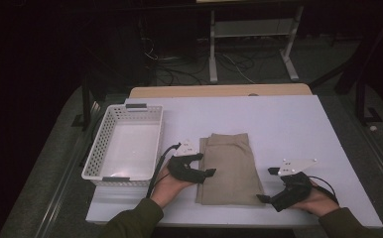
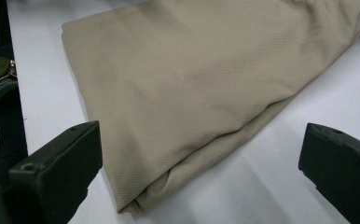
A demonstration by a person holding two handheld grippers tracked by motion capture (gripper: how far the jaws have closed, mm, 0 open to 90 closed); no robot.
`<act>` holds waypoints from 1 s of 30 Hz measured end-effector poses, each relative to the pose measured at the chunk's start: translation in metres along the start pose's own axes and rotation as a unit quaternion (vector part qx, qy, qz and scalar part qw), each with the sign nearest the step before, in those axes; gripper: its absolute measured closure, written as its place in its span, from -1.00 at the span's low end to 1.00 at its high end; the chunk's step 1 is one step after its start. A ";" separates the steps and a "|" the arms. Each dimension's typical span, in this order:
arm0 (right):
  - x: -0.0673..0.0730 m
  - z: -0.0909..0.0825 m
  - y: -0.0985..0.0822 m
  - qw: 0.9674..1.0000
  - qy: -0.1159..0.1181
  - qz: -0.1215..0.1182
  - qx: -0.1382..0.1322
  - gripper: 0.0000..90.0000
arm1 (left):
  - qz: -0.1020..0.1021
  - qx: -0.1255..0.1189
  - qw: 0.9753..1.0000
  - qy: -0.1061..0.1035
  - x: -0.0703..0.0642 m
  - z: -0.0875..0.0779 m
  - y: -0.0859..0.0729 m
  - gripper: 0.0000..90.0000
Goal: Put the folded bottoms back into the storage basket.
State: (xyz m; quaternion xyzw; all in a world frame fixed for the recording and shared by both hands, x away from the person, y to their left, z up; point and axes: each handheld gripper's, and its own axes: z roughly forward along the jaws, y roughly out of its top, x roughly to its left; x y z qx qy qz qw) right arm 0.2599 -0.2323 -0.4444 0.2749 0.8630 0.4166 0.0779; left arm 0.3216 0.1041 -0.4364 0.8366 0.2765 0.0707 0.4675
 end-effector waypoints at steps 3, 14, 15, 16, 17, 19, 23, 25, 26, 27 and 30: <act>0.000 0.000 0.000 1.000 0.000 0.000 0.000 -1.00 | -0.003 0.002 1.000 0.004 0.004 0.005 0.003 -0.42; 0.000 0.000 0.000 1.000 0.001 -0.002 0.000 -1.00 | -0.008 0.009 1.000 0.025 0.018 0.020 0.013 -0.45; 0.000 0.000 0.000 1.000 0.001 -0.002 0.000 -1.00 | -0.006 0.011 1.000 0.028 0.020 0.022 0.014 -0.46; 0.000 0.000 0.000 1.000 0.002 -0.002 0.000 -1.00 | -0.010 0.011 0.999 0.031 0.022 0.024 0.014 -0.46; 0.000 0.000 0.000 1.000 0.002 -0.001 0.000 -1.00 | -0.013 0.011 0.999 0.032 0.024 0.025 0.015 -0.47; 0.000 0.000 0.000 1.000 0.002 -0.001 0.000 -1.00 | -0.016 0.015 0.999 0.037 0.027 0.028 0.016 -0.48; 0.000 0.000 0.000 1.000 0.003 -0.001 0.000 -1.00 | -0.030 0.014 0.998 0.046 0.036 0.035 0.019 -0.51; 0.001 0.000 0.000 1.000 0.004 -0.002 0.000 -1.00 | -0.030 0.017 0.998 0.051 0.039 0.037 0.020 -0.52; 0.001 0.000 0.000 1.000 0.005 -0.002 0.000 -1.00 | -0.034 0.016 0.998 0.054 0.041 0.038 0.020 -0.53; 0.001 0.000 0.000 1.000 0.005 -0.002 -0.001 -1.00 | -0.037 0.016 0.998 0.055 0.042 0.038 0.021 -0.55; 0.000 0.000 0.000 1.000 0.006 -0.002 0.000 -1.00 | -0.037 0.015 0.997 0.064 0.047 0.041 0.025 -0.58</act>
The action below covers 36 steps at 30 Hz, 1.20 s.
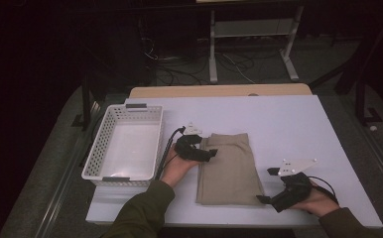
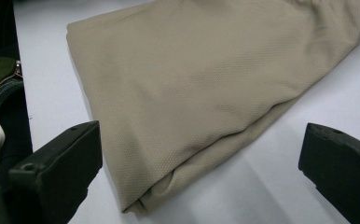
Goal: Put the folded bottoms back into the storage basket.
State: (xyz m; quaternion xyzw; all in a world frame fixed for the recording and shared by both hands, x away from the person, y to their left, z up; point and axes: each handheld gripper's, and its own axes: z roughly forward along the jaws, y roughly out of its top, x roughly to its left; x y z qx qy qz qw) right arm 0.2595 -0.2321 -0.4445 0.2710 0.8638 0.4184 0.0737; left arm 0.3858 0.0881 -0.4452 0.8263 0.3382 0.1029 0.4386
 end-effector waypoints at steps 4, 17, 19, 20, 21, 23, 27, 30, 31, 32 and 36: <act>0.000 0.000 0.000 1.000 0.001 0.000 0.000 -1.00 | -0.009 0.006 1.000 0.010 0.006 0.006 0.003 -0.61; -0.001 0.000 0.000 1.000 0.003 0.001 -0.002 -1.00 | -0.015 0.032 0.999 0.022 0.015 0.028 0.006 -0.69; -0.001 0.000 0.000 1.000 0.003 0.002 -0.002 -1.00 | -0.013 0.036 0.999 0.023 0.014 0.029 0.007 -0.69; -0.001 0.000 0.000 1.000 0.004 0.002 -0.002 -1.00 | -0.010 0.038 0.999 0.025 0.014 0.030 0.007 -0.68; -0.001 0.000 0.000 1.000 0.004 0.002 -0.003 -1.00 | -0.009 0.039 0.999 0.026 0.013 0.030 0.008 -0.68; -0.001 0.000 0.000 1.000 0.004 0.003 -0.003 -1.00 | -0.008 0.042 0.999 0.027 0.014 0.031 0.008 -0.66; 0.000 0.000 0.000 1.000 0.005 0.003 -0.003 -1.00 | -0.006 0.043 0.999 0.030 0.014 0.031 0.008 -0.61; -0.001 0.000 0.000 1.000 0.004 0.002 -0.003 -1.00 | -0.002 0.044 0.999 0.028 0.012 0.031 0.008 -0.51; 0.000 0.000 0.000 1.000 0.004 0.002 -0.003 -1.00 | -0.002 0.044 0.999 0.028 0.011 0.030 0.008 -0.48; 0.000 0.000 0.000 1.000 0.004 0.002 -0.002 -1.00 | 0.001 0.045 0.999 0.025 0.011 0.030 0.008 -0.43; 0.000 0.000 0.000 1.000 0.005 0.002 -0.002 -1.00 | 0.003 0.045 0.999 0.016 0.008 0.030 0.009 -0.18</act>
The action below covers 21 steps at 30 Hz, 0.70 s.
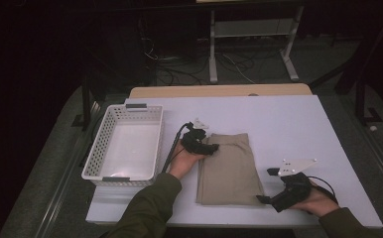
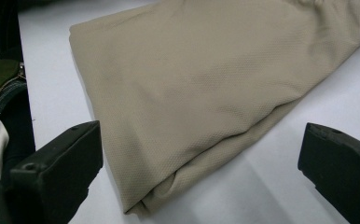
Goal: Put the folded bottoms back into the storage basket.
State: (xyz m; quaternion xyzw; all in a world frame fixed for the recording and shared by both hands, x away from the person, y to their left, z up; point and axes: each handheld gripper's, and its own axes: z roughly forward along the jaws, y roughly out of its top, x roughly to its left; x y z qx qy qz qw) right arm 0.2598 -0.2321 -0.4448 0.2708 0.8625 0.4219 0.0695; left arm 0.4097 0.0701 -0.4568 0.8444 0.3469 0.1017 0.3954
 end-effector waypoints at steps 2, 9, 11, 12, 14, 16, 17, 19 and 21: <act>0.000 0.000 0.000 1.000 0.000 0.000 0.000 -1.00 | 0.005 0.000 1.000 -0.002 -0.001 0.000 0.000 -0.06; 0.000 0.000 0.000 1.000 0.001 0.000 0.000 -1.00 | 0.005 0.000 1.000 -0.017 -0.003 0.000 0.000 0.23; 0.000 0.000 0.000 1.000 0.001 0.000 0.000 -1.00 | 0.003 -0.001 1.000 -0.023 -0.003 0.000 0.000 0.30; 0.000 0.000 0.000 1.000 0.001 0.000 0.000 -1.00 | 0.002 -0.001 1.000 -0.027 -0.002 0.000 0.000 0.36; 0.000 0.000 0.000 1.000 0.001 0.000 0.000 -1.00 | 0.001 -0.002 0.999 -0.037 -0.003 0.000 0.000 0.48; 0.000 0.000 0.000 1.000 0.001 0.000 0.000 -1.00 | 0.001 -0.002 0.999 -0.042 -0.003 0.000 0.000 0.58; 0.000 0.000 0.000 1.000 0.001 0.000 0.000 -1.00 | -0.002 -0.001 0.999 -0.044 -0.003 0.000 0.000 0.60; 0.001 0.000 0.000 1.000 0.000 0.000 0.000 -1.00 | -0.004 0.000 0.999 -0.047 -0.002 0.000 0.000 0.65; 0.001 0.000 0.000 1.000 0.000 0.001 0.000 -1.00 | -0.006 -0.001 0.999 -0.050 -0.002 0.000 0.000 0.66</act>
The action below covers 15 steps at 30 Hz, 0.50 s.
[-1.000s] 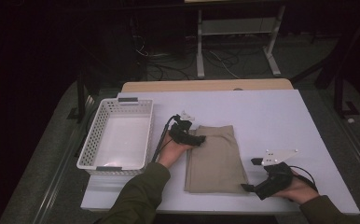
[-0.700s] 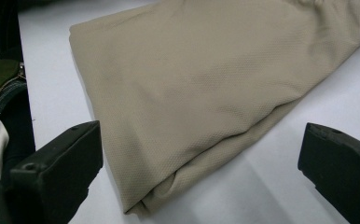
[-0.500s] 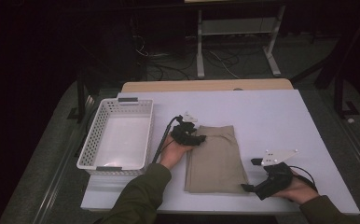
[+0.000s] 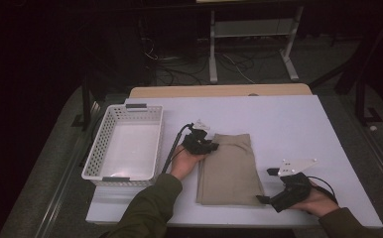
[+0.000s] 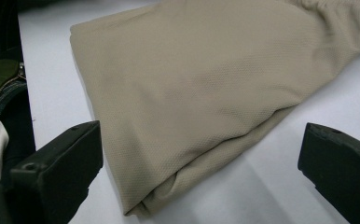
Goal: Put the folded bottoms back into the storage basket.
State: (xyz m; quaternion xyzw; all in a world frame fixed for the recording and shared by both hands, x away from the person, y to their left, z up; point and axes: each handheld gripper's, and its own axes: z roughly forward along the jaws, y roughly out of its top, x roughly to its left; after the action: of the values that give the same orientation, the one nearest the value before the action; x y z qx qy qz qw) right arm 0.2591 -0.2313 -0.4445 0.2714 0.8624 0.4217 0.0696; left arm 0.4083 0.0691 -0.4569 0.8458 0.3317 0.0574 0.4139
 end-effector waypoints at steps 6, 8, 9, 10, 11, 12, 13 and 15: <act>0.008 -0.004 0.001 1.000 -0.011 0.009 -0.002 -0.93 | -0.005 -0.003 1.000 -0.005 0.001 0.000 -0.001 0.67; 0.011 -0.005 0.000 1.000 -0.013 0.013 0.005 -0.84 | -0.006 -0.004 1.000 -0.005 0.001 0.000 -0.001 0.67; 0.012 -0.006 -0.001 1.000 -0.013 0.018 0.010 -0.78 | -0.006 -0.004 1.000 -0.005 0.001 0.000 -0.001 0.67; 0.014 -0.006 -0.002 1.000 -0.013 0.021 0.013 -0.71 | -0.006 -0.003 1.000 -0.005 0.001 0.000 -0.001 0.67; 0.015 -0.007 -0.002 1.000 -0.010 0.019 0.015 -0.68 | -0.006 -0.003 1.000 -0.004 0.001 0.000 -0.001 0.67; 0.017 -0.006 -0.003 1.000 -0.007 0.018 0.018 -0.66 | -0.005 -0.003 1.000 -0.004 0.001 0.000 -0.001 0.67; 0.019 -0.005 -0.004 0.999 -0.006 0.017 0.026 -0.62 | -0.005 -0.003 1.000 -0.004 0.001 0.000 -0.001 0.67; 0.021 -0.002 -0.005 0.999 0.000 0.015 0.039 -0.57 | -0.007 -0.005 1.000 -0.007 0.002 0.000 -0.001 0.67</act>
State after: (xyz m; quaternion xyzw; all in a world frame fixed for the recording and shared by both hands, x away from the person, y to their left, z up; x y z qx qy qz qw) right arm 0.2384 -0.2239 -0.4450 0.2871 0.8741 0.3882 0.0527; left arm 0.4093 0.0708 -0.4582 0.8419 0.3344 0.0503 0.4205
